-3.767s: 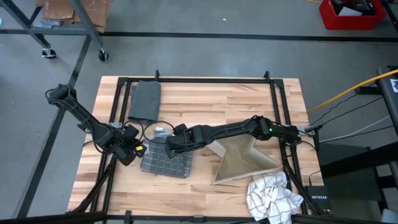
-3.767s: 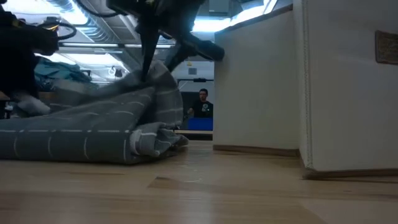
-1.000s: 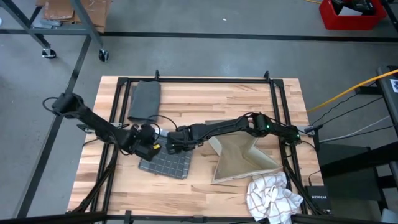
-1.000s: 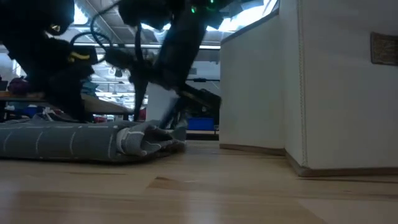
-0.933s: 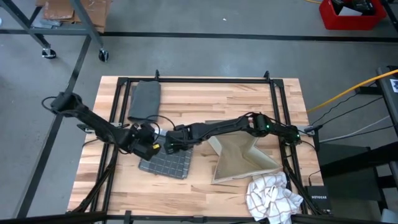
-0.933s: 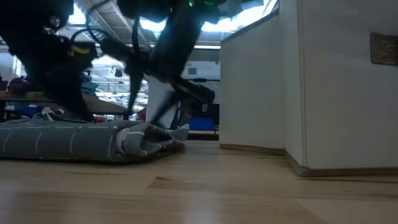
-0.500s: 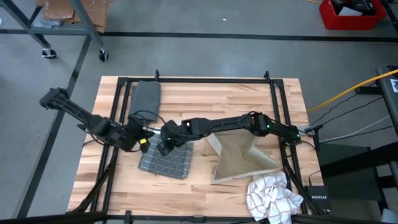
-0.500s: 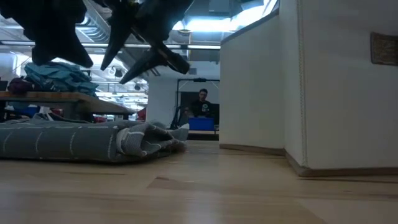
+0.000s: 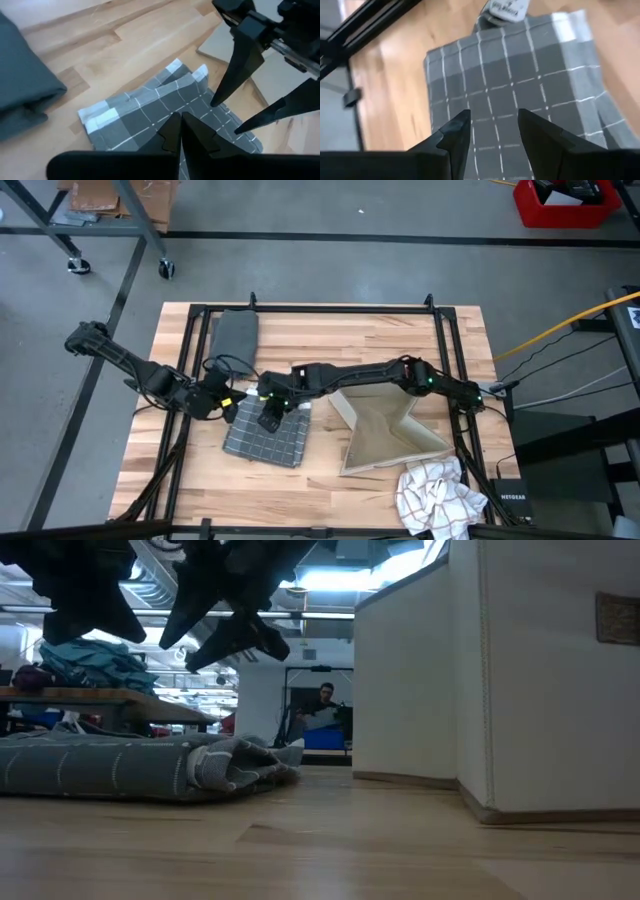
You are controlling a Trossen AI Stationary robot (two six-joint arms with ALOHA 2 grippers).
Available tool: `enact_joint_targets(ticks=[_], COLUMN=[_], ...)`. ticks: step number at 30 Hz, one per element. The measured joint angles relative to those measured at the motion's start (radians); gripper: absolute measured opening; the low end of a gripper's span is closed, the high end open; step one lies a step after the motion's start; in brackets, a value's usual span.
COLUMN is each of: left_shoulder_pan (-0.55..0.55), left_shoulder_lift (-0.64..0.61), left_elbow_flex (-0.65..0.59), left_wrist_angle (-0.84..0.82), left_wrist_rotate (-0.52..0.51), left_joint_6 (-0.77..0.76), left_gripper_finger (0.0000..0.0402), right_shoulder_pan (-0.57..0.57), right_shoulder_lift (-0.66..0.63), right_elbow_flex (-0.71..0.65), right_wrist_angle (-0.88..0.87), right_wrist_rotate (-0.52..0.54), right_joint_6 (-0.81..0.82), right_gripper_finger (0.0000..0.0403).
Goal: Fold towel
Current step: Fold the gray patterned towel
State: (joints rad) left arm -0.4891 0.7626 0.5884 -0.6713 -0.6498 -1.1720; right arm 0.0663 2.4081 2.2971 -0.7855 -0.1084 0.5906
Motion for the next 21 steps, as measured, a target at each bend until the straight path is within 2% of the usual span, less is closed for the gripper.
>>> enact_joint_targets(ticks=[5,9,15,21], left_shoulder_pan=[-0.002,-0.002,-0.002,-0.002], left_shoulder_lift=[0.027,0.059,0.143,0.199], left_elbow_flex=[0.0,0.0,0.0,0.0], left_wrist_angle=[0.001,0.0,0.01,0.01], left_wrist_rotate=[0.013,0.084,0.091,0.129], left_joint_6=[-0.161,-0.237,-0.338,-0.498], left_gripper_finger=[0.0013,0.0054,0.0133,0.0162], right_shoulder_pan=[-0.052,-0.09,-0.116,-0.112], right_shoulder_lift=[0.0,0.0,0.0,0.0], right_elbow_flex=[0.0,0.0,0.0,0.0], right_wrist_angle=[-0.009,-0.038,-0.124,-0.365], right_wrist_rotate=[-0.17,-0.27,-0.337,-0.323], right_joint_6=[-0.024,-0.052,-0.166,-0.384], right_gripper_finger=[0.017,0.017,0.017,0.017])
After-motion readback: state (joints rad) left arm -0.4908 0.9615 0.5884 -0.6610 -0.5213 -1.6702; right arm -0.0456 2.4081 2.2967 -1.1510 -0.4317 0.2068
